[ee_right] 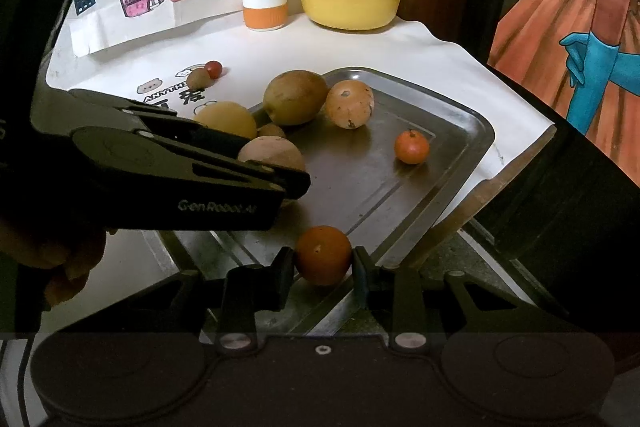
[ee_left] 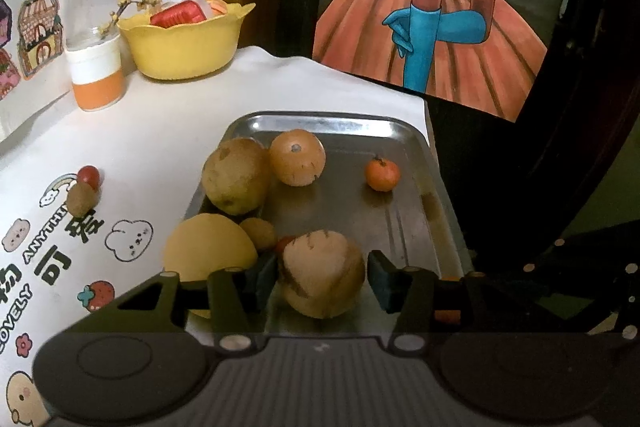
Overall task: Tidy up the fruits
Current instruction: 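Open the left tool on the tray while the right tool releases the tangerine beside it, then withdraw both open tools from the tray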
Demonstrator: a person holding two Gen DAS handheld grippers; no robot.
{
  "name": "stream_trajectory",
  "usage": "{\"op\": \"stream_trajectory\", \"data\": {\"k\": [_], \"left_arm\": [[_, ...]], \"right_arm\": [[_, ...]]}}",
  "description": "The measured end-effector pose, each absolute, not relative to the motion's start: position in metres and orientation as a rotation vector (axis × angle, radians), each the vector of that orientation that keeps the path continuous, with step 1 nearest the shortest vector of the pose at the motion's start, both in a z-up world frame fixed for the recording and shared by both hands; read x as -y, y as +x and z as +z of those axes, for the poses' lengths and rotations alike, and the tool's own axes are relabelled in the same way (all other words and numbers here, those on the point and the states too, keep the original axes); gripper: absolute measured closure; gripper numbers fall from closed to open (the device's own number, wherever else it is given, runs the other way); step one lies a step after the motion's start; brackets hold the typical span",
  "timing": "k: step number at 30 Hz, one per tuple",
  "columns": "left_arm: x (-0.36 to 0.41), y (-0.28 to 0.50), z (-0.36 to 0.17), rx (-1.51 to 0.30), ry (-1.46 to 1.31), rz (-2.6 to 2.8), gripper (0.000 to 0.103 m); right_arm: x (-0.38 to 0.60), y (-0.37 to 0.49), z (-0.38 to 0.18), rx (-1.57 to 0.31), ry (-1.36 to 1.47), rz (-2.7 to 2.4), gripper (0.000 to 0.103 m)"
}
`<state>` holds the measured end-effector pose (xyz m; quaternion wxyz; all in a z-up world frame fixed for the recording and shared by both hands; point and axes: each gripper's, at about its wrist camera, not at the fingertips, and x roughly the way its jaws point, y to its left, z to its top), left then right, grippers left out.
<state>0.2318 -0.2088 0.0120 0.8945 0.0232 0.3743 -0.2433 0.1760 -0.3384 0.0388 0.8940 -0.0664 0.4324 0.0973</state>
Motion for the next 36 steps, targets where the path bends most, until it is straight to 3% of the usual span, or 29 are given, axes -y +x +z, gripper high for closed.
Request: {"op": "stream_trajectory", "data": {"k": [7,17,32,36], "left_arm": [[0.206,0.227,0.018,-0.759,0.038,-0.506,0.043],[0.203,0.215,0.029,-0.709,0.052,-0.507,0.025],[0.179,0.194,0.052,-0.617,0.012,-0.472,0.001],[0.167,0.188,0.055,-0.605,-0.003,-0.441,0.001]], "right_arm": [[0.339,0.172,0.04,-0.893,-0.131,0.198,0.062],[0.341,0.162,0.045,-0.869,-0.107,0.185,0.047],[0.338,0.135,0.059,-0.795,-0.029,0.14,0.014],[0.337,0.124,0.066,-0.768,-0.004,0.122,0.007]]}}
